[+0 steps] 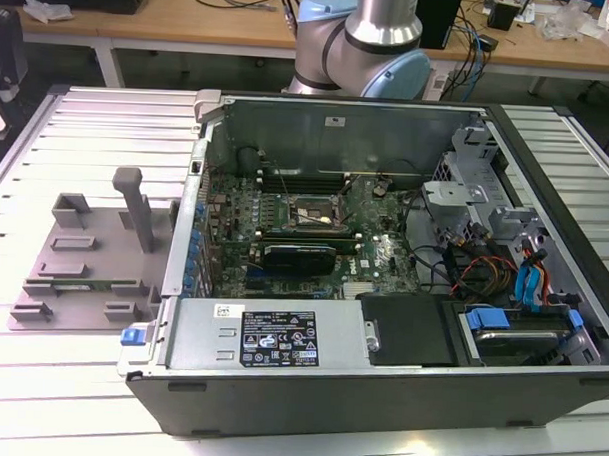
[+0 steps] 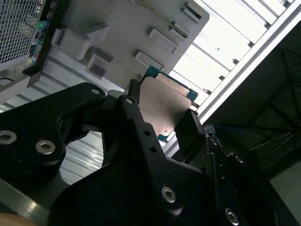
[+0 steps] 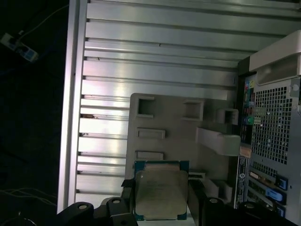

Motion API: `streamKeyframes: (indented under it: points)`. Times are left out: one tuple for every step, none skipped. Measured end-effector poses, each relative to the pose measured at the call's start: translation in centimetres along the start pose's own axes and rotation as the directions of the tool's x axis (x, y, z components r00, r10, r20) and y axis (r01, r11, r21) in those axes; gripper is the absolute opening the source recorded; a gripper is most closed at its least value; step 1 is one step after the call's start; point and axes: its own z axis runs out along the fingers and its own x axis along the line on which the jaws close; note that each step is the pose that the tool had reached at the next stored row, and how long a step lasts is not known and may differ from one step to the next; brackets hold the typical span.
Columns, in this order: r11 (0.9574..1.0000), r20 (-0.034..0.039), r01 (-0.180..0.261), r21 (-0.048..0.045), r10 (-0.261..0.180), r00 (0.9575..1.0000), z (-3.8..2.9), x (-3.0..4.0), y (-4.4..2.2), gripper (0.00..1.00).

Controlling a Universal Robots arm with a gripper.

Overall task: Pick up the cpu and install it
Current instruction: 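Pick up the cpu and move it towards the insertion slot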

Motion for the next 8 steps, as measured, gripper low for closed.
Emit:
streamKeyframes:
  points:
    - [1.0000,-0.0001,0.000,0.0001,0.000,1.0000,-0.24,-0.01,0.00,0.55]
    - [1.0000,0.0000,0.000,0.0001,0.000,1.0000,-0.35,-0.01,0.00,0.55]
    - [1.0000,0.0000,0.000,0.0000,0.000,1.0000,-0.50,-0.01,0.00,0.55]
    - [1.0000,-0.0001,0.000,0.0001,0.000,1.0000,-0.69,-0.02,-0.01,0.55]
    - [1.0000,0.0000,0.000,0.0001,0.000,1.0000,-0.88,-0.03,-0.01,0.55]
    - [1.0000,0.0000,0.000,0.0000,0.000,1.0000,-1.10,-0.03,-0.01,0.55]
    - [1.0000,-0.0001,0.000,0.0001,0.000,1.0000,-1.37,-0.04,-0.01,0.55]
    - [1.0000,0.0000,0.000,0.0000,0.000,1.0000,-1.70,-0.05,-0.02,0.55]
